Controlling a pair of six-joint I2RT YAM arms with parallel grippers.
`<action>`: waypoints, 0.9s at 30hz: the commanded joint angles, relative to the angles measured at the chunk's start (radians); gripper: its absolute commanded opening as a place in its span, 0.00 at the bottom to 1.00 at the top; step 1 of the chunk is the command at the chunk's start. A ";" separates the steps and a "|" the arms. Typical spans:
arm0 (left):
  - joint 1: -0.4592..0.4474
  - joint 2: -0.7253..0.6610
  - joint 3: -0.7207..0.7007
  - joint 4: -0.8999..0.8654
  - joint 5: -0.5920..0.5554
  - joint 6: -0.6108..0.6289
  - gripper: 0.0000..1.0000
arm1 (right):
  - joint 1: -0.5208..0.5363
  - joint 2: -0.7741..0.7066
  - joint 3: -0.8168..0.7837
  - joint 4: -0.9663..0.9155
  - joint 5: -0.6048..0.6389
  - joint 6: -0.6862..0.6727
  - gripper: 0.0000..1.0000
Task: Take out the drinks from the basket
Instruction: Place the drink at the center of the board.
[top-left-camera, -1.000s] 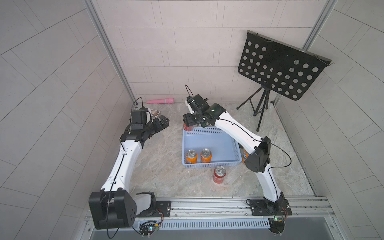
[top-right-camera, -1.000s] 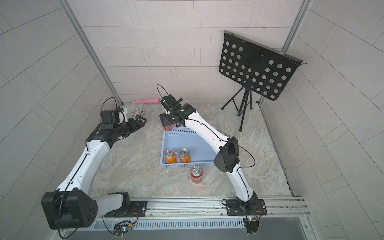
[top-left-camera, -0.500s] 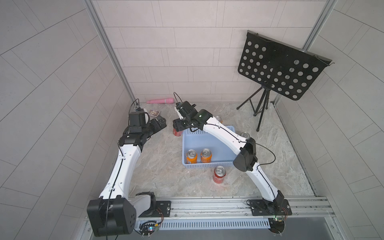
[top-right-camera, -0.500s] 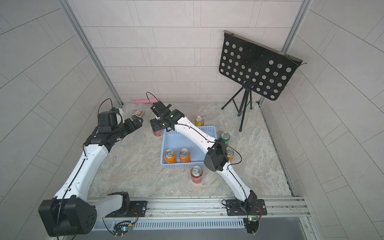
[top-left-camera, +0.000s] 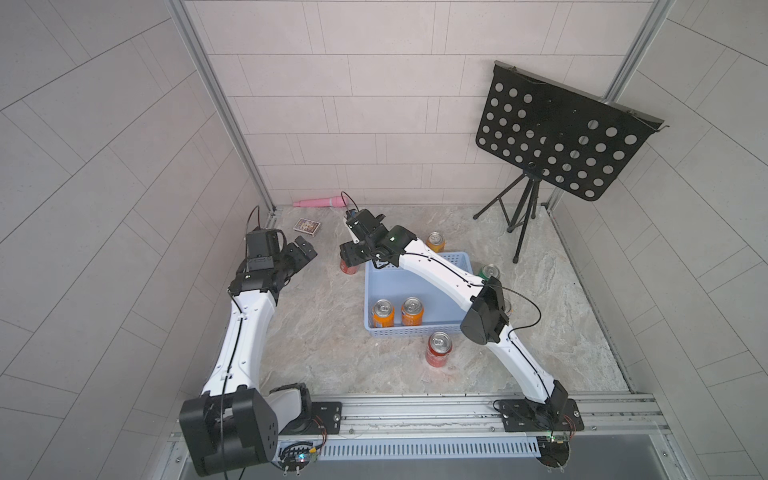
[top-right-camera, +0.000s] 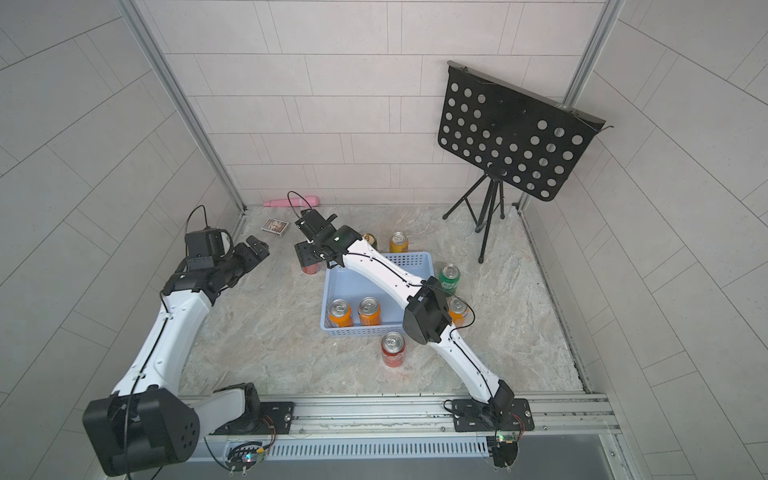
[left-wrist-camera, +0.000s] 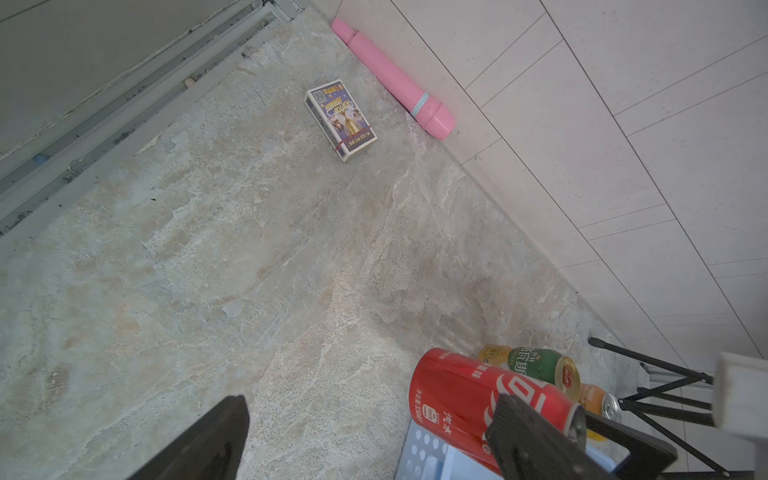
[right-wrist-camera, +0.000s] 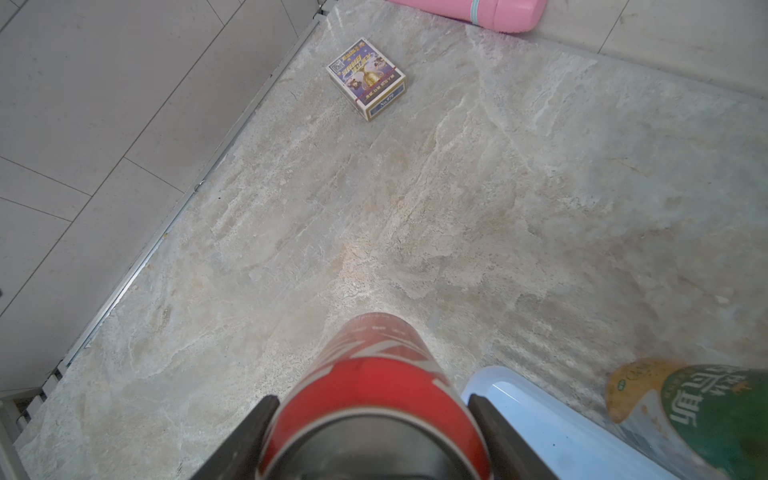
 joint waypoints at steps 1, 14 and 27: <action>0.013 0.006 -0.005 -0.009 0.008 -0.012 1.00 | 0.016 0.019 0.028 0.065 0.027 -0.001 0.26; 0.045 0.005 -0.015 -0.004 0.032 -0.024 1.00 | 0.059 0.071 0.022 0.061 0.121 -0.035 0.26; 0.067 0.011 -0.018 0.006 0.072 -0.035 1.00 | 0.060 0.082 0.012 -0.002 0.164 -0.071 0.30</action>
